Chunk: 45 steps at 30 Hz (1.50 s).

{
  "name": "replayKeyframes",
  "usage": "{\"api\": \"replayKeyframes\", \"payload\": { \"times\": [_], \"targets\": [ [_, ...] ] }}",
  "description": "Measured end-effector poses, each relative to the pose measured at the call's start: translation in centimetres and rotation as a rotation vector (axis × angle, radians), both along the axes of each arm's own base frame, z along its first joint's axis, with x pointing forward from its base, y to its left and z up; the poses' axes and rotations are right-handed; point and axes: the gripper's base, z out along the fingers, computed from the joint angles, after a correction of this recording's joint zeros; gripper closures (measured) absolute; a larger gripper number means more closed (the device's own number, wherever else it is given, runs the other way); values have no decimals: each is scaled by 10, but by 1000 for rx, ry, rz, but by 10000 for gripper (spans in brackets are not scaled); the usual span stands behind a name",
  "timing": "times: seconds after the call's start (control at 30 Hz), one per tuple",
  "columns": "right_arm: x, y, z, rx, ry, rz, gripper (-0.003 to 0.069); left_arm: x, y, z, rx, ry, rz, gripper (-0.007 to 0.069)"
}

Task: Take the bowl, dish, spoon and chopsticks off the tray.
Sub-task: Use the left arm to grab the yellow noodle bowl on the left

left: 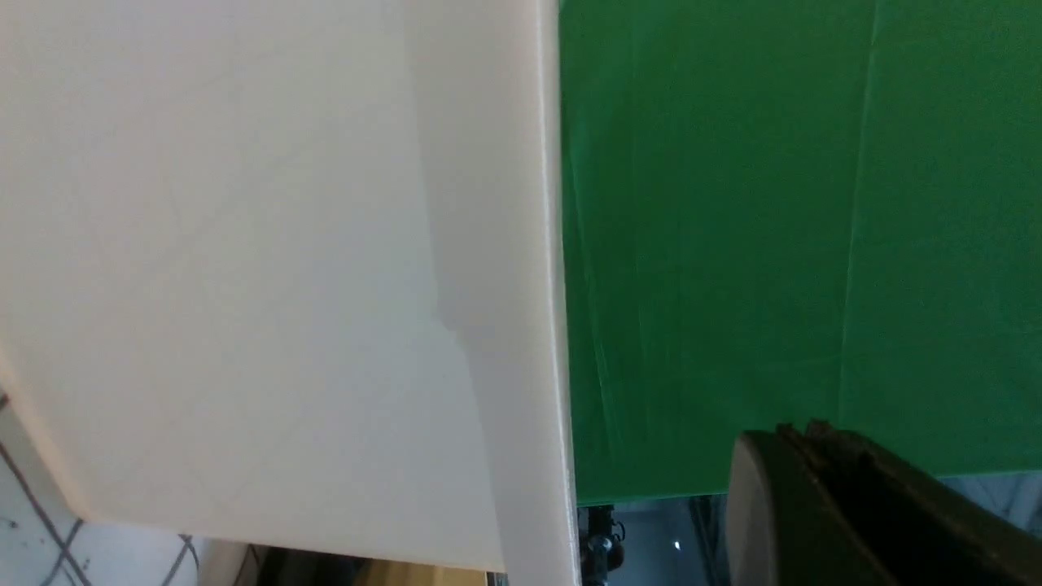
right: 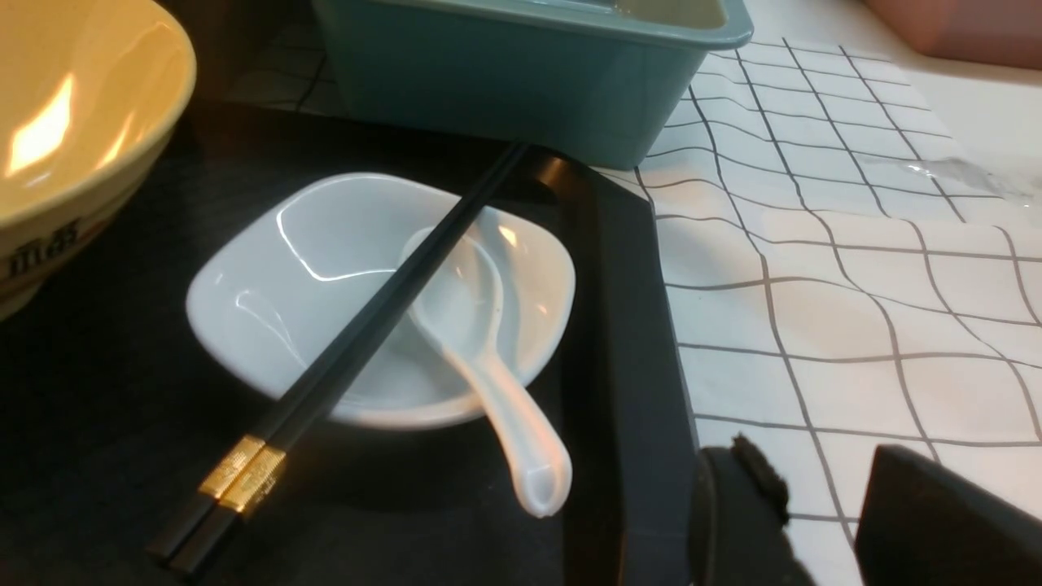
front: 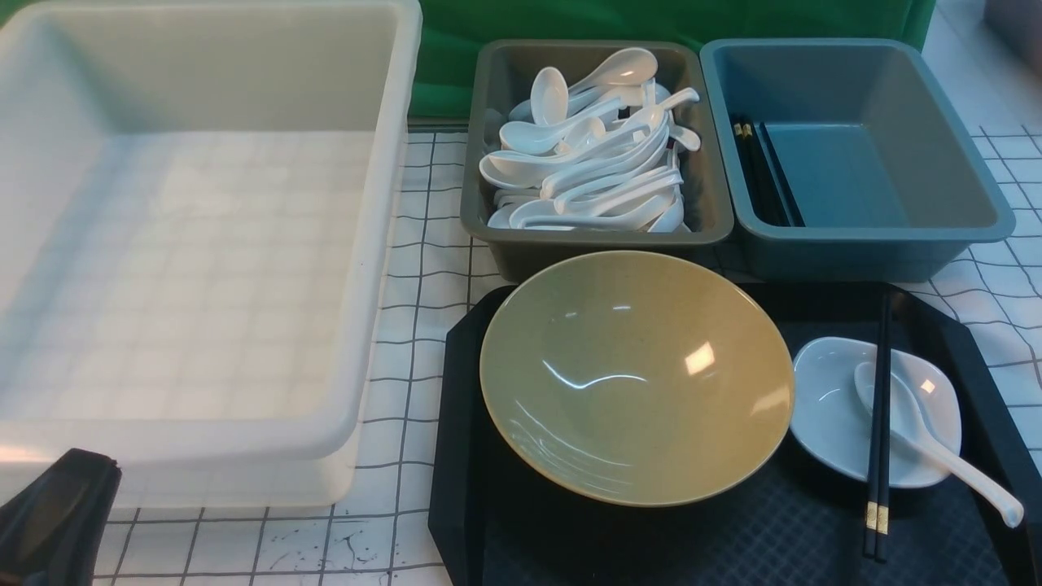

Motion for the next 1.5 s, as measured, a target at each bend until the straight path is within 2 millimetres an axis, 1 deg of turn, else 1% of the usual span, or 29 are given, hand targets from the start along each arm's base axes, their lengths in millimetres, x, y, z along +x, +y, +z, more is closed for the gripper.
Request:
{"api": "replayKeyframes", "payload": {
  "times": [0.27, 0.37, 0.4, 0.43, 0.47, 0.57, 0.6, 0.63, 0.7, 0.77, 0.8, 0.87, 0.9, 1.0, 1.03, 1.07, 1.3, 1.5],
  "targets": [
    [0, 0, 0, 0, 0, 0, 424, 0, 2, 2, -43, -15, 23, 625],
    [0, 0, 0, 0, 0, 0, 424, -1, 0, 8, 13, -31, -3, 625],
    [0, 0, 0, 0, 0, 0, 424, -3, -2, 17, 61, -61, -20, 625],
    [0, 0, 0, 0, 0, 0, 424, -3, -3, 19, 71, -65, -28, 625],
    [0, 0, 0, 0, 0, 0, 424, -8, -5, 36, 135, -118, -52, 625],
    [0, 0, 0, 0, 0, 0, 424, -15, -11, 65, 281, -179, -114, 625],
    [0, 0, 0, 0, 0, 0, 424, -15, -12, 68, 300, -180, -125, 625],
    [0, 0, 0, 0, 0, 0, 424, -14, -18, 81, 376, -157, -189, 625],
    [0, 0, 0, 0, 0, 0, 424, -10, -22, 90, 455, -110, -252, 625],
    [0, 0, 0, 0, 0, 0, 424, -3, -27, 98, 532, -26, -342, 625],
    [0, 0, 0, 0, 0, 0, 424, 2, -29, 106, 586, 18, -390, 625],
    [0, 0, 0, 0, 0, 0, 424, 10, -32, 112, 642, 95, -460, 625],
    [0, 0, 0, 0, 0, 0, 424, 14, -32, 114, 655, 119, -481, 625],
    [0, 0, 0, 0, 0, 0, 424, 32, -35, 120, 705, 238, -583, 625],
    [0, 0, 0, 0, 0, 0, 424, 32, -35, 120, 707, 241, -587, 625],
    [0, 0, 0, 0, 0, 0, 424, 40, -36, 120, 731, 280, -627, 625],
    [0, 0, 0, 0, 0, 0, 424, 75, -42, 124, 801, 364, -758, 625],
    [0, 0, 0, 0, 0, 0, 424, 102, -67, 126, 912, 402, -900, 625]
  ]
}}
